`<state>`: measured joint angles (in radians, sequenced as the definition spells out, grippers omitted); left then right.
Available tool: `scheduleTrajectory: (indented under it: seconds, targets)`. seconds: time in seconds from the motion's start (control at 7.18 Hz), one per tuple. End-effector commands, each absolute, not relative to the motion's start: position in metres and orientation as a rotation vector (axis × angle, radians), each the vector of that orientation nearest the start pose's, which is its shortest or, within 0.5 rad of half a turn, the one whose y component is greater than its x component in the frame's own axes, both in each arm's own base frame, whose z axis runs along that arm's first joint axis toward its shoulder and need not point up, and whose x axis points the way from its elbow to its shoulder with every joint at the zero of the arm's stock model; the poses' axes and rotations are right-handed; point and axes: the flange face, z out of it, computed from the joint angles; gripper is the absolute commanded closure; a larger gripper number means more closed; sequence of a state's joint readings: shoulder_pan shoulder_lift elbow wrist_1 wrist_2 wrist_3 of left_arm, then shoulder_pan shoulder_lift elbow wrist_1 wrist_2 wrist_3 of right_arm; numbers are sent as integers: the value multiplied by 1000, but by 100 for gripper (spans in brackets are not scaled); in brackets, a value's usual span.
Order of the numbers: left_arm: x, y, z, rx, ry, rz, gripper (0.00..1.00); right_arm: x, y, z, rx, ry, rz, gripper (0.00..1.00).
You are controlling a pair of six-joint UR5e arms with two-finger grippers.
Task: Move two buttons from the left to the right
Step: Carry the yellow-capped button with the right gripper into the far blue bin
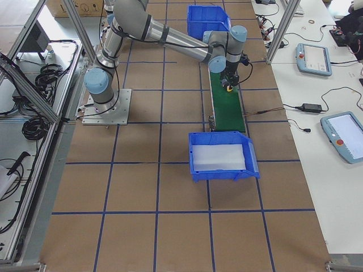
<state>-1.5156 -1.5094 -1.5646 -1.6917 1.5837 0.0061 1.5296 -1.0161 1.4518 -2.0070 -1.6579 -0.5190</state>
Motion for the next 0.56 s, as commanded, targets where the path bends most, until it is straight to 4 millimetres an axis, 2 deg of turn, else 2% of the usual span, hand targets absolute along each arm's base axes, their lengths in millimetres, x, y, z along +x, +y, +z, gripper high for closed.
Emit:
scheduleTrajectory:
  seconds: [0.0,0.14,0.28,0.42]
  targets:
    - [-107,-466,509,-76,3129,80,0,92,-681,251,-758,3137,38,3]
    - [-107,-466,509,-76,3129,80,0,91,-681,251,-758,3139,29,3]
    - [-107,-466,509,-76,3129,80,0,80,-683,251,-736,3144,30,10]
    - [-107,-466,509,-76,3129,80,0,73,-683,253,-732,3149,31,41]
